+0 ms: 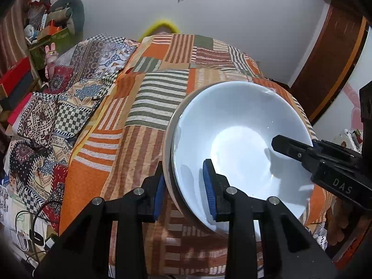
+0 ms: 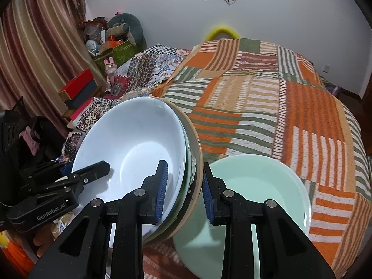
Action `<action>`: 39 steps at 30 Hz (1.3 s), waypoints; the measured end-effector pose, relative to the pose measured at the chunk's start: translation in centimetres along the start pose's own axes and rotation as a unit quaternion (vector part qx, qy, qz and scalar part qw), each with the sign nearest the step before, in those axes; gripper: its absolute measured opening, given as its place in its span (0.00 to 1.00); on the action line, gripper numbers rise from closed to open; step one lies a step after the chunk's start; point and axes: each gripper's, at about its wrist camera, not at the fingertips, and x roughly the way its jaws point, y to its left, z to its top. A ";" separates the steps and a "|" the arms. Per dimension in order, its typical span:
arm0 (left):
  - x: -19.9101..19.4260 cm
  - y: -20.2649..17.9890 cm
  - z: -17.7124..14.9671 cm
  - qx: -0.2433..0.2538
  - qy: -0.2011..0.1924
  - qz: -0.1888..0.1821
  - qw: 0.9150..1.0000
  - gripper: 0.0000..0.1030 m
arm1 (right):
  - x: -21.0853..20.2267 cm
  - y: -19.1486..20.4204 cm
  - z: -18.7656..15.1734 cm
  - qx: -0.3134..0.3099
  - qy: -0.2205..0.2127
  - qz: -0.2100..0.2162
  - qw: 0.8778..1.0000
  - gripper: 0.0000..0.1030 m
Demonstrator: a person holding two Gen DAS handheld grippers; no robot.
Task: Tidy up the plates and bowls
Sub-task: 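Regrip the rim of the nested bowl stack with both grippers, then lift the nested bowl stack off the bed with both grippers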
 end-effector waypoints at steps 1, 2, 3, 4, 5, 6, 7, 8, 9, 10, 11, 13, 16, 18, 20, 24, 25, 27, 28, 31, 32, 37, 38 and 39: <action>0.0 -0.3 0.0 0.002 0.000 -0.001 1.000 0.30 | -0.2 -0.2 0.0 0.001 -0.001 -0.002 1.000 0.25; 0.1 -0.7 0.1 0.007 0.000 -0.002 1.000 0.30 | -0.4 -0.5 -0.1 0.003 -0.002 -0.004 1.000 0.25; 0.1 -1.1 0.1 0.011 0.000 -0.001 1.000 0.30 | -0.6 -0.7 -0.2 0.004 -0.003 -0.005 1.000 0.25; 0.1 -1.4 0.1 0.014 0.000 0.000 1.000 0.30 | -0.9 -0.9 -0.3 0.005 -0.004 -0.008 1.000 0.25; 0.1 -1.6 0.1 0.016 -0.001 0.000 1.000 0.30 | -1.1 -1.1 -0.4 0.005 -0.006 -0.010 1.000 0.25; -0.2 -2.0 0.1 0.023 -0.014 0.006 1.000 0.28 | -1.3 -1.2 -0.5 0.005 -0.007 -0.011 1.000 0.25; -0.9 -2.6 0.3 0.037 -0.033 0.005 0.999 0.11 | -1.6 -1.3 -0.7 0.004 -0.009 -0.010 1.000 0.24; -1.8 -3.8 0.5 0.062 -0.045 -0.036 0.996 0.02 | -2.0 -1.3 -0.8 -0.001 -0.014 -0.009 1.000 0.20; -2.6 -5.5 0.8 0.086 -0.042 -0.087 0.992 0.03 | -2.2 -1.1 -0.8 -0.010 -0.017 -0.004 1.000 0.21; -3.1 -6.8 0.9 0.106 -0.054 -0.084 0.989 0.03 | -2.3 -0.5 -0.9 -0.025 -0.011 0.014 1.000 0.21; -3.4 -8.0 1.0 0.124 -0.077 -0.049 0.988 0.03 | -2.0 0.7 -1.1 -0.048 -0.007 0.010 0.999 0.21; -1.2 -7.0 1.7 0.095 -0.051 -0.026 0.994 0.03 | -1.3 2.7 -1.9 -0.094 -0.011 -0.012 0.995 0.20; 1.0 -3.0 1.8 0.029 -0.016 -0.007 0.999 0.03 | 0.5 2.7 -2.2 -0.099 0.001 -0.012 0.995 0.21; 0.7 0.1 1.4 -0.012 -0.008 -0.016 1.000 0.03 | 1.0 2.3 -1.9 -0.096 0.004 -0.009 0.995 0.20; 0.1 1.4 1.0 -0.015 -0.014 -0.001 1.000 0.03 | 1.4 2.1 -1.5 -0.092 0.005 -0.010 0.996 0.20; -0.6 3.1 -0.8 -0.010 -0.008 0.001 1.000 0.11 | 1.8 2.5 -1.4 -0.089 0.006 -0.005 0.996 0.22; -0.4 3.2 -1.1 -0.008 -0.003 0.000 1.000 0.19 | 1.9 2.8 -1.4 -0.088 0.006 0.000 0.996 0.23; 0.0 3.6 -1.9 -0.004 0.004 0.005 1.000 0.34 | 2.3 3.2 -1.5 -0.092 0.012 0.002 0.996 0.23; 0.2 3.8 -2.4 -0.006 0.007 0.005 1.000 0.39 | 2.6 3.5 -1.7 -0.098 0.016 -0.001 0.995 0.22; 1.5 5.0 -3.2 -0.015 0.020 0.011 1.000 0.40 | 3.1 3.3 -2.0 -0.097 0.026 -0.001 0.995 0.23; 1.9 5.6 -3.4 -0.025 0.026 0.012 0.999 0.40 | 3.1 3.1 -2.0 -0.094 0.028 0.002 0.995 0.23; 3.8 8.2 -4.7 -0.081 0.058 -0.015 0.995 0.40 | 3.1 3.6 -1.9 -0.104 0.031 -0.004 0.994 0.23; 4.1 8.5 -5.0 -0.087 0.062 -0.023 0.994 0.40 | 3.0 3.6 -1.9 -0.103 0.031 -0.003 0.994 0.23; 4.1 8.6 -5.2 -0.091 0.061 -0.029 0.994 0.40 | 3.1 3.5 -1.9 -0.101 0.031 -0.004 0.994 0.23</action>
